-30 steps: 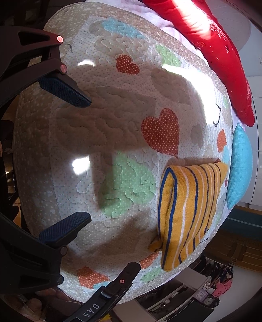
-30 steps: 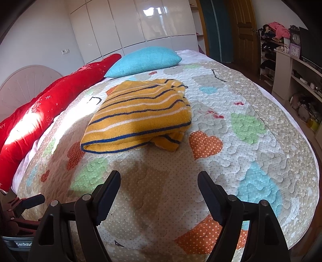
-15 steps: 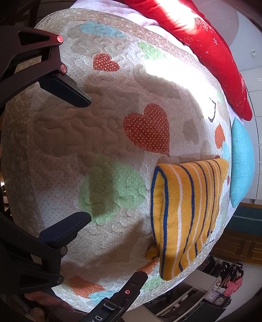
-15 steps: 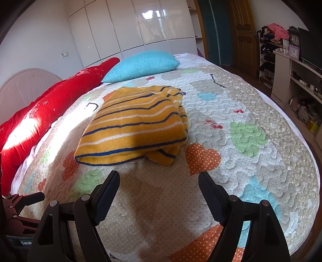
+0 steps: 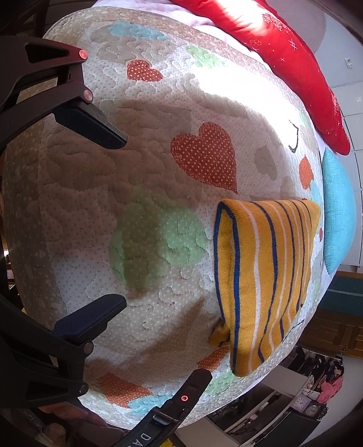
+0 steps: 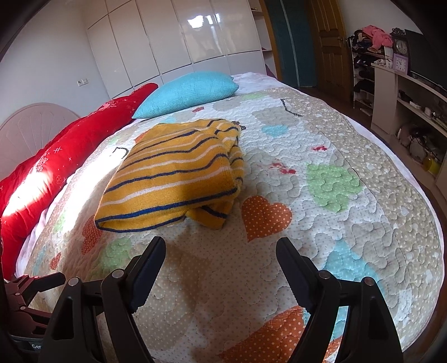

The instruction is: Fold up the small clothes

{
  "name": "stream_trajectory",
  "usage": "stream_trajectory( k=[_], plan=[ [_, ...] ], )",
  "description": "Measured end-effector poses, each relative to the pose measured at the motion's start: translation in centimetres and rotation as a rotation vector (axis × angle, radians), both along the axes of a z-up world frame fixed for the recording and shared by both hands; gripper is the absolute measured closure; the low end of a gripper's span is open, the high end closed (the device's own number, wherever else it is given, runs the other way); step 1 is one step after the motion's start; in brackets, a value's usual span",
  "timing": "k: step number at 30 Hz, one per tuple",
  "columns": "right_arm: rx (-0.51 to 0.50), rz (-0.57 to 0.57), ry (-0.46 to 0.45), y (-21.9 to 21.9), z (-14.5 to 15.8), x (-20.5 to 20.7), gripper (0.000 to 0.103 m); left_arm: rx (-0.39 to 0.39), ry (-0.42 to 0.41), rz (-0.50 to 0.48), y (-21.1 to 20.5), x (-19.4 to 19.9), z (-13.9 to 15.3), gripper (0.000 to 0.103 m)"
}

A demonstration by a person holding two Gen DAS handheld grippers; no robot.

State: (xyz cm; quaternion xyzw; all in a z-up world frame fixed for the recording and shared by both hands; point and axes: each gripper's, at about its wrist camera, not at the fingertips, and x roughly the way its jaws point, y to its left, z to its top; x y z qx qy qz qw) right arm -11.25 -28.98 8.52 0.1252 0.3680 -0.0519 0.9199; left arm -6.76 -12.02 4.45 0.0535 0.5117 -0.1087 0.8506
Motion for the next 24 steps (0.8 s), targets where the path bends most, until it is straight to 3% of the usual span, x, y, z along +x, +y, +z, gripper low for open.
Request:
stream_trajectory(
  k=[24],
  plan=[
    [-0.022, 0.022, -0.015, 1.2, 0.5, -0.2, 0.017, -0.042, 0.031, 0.004, 0.0, -0.4, -0.7, 0.000]
  ],
)
